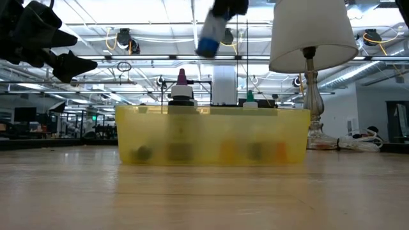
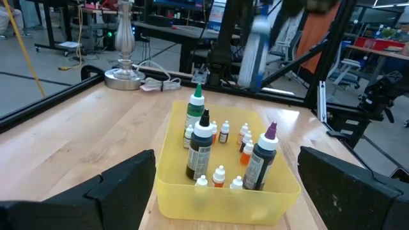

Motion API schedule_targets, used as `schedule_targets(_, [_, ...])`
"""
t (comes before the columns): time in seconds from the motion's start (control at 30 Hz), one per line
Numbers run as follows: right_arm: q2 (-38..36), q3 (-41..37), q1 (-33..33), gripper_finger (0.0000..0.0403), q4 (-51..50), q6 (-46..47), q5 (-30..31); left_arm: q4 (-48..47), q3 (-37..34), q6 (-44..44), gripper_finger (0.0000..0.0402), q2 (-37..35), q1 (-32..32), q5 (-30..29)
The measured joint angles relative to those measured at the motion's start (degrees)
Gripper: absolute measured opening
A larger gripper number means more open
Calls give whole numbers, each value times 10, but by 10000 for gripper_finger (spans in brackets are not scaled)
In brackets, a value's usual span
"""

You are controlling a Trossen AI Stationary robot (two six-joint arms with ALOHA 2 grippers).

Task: Pick & Place food coloring
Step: Put the big blue food coloring bottle into the yellow container

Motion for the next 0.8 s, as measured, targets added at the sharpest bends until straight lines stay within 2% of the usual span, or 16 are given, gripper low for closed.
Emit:
schedule_targets(0.23, [46, -53, 4, 133, -7, -9, 0, 0, 0, 0, 379, 0, 0, 0])
schedule_targets(0.5, [44, -157, -3, 133, 75, -10, -4, 0, 0, 0, 379, 0, 0, 0])
schedule_targets(0.67, [45, -212, -5, 133, 149, -10, -54, 0, 0, 0, 379, 0, 0, 0])
schedule_targets(0.8, [44, -236, -7, 133, 173, -14, -60, 0, 0, 0, 379, 0, 0, 0])
